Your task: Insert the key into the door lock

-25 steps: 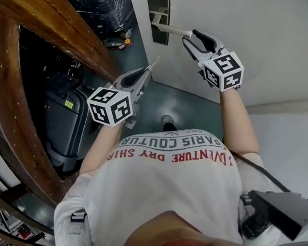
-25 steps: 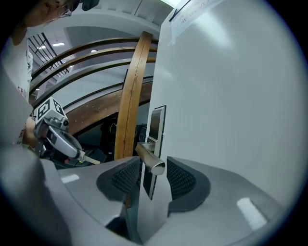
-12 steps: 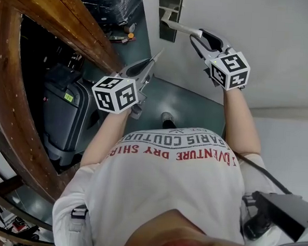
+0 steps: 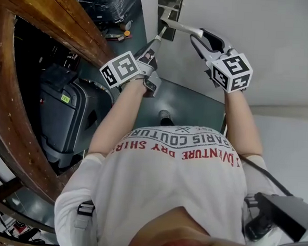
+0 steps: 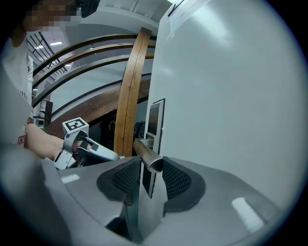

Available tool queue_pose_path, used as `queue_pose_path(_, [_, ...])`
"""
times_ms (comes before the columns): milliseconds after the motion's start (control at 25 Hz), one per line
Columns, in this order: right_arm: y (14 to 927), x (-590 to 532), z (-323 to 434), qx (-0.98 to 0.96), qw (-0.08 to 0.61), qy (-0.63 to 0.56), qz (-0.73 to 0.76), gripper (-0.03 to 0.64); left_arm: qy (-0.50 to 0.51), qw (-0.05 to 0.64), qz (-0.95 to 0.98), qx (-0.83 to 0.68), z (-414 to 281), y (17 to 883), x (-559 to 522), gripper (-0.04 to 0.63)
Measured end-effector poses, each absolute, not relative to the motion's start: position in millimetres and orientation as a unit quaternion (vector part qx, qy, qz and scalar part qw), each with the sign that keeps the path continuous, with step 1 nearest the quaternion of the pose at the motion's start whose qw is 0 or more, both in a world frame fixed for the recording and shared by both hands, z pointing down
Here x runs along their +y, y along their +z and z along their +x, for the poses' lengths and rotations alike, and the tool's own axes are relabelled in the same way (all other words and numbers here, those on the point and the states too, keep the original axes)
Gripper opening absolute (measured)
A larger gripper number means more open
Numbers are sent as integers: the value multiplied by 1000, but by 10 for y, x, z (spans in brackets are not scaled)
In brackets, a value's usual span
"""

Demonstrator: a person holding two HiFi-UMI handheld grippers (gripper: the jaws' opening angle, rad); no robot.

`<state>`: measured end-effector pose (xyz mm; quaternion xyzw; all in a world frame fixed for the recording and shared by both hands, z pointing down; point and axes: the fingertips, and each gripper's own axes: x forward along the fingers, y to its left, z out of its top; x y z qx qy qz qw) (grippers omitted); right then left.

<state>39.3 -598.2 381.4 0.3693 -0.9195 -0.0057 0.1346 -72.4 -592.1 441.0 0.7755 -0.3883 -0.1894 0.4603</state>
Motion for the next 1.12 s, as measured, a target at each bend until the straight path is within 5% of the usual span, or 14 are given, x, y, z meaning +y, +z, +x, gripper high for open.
queue_pose_path(280, [3817,-5958,384,-920,139,-6,367,141,-271,534,716,-360,-664,4655,-6143,23])
queue_pose_path(1120, [3826,-5955,392,-924,135,-5,359,137,-362,564,654,-351,-590,4683,-6380,23])
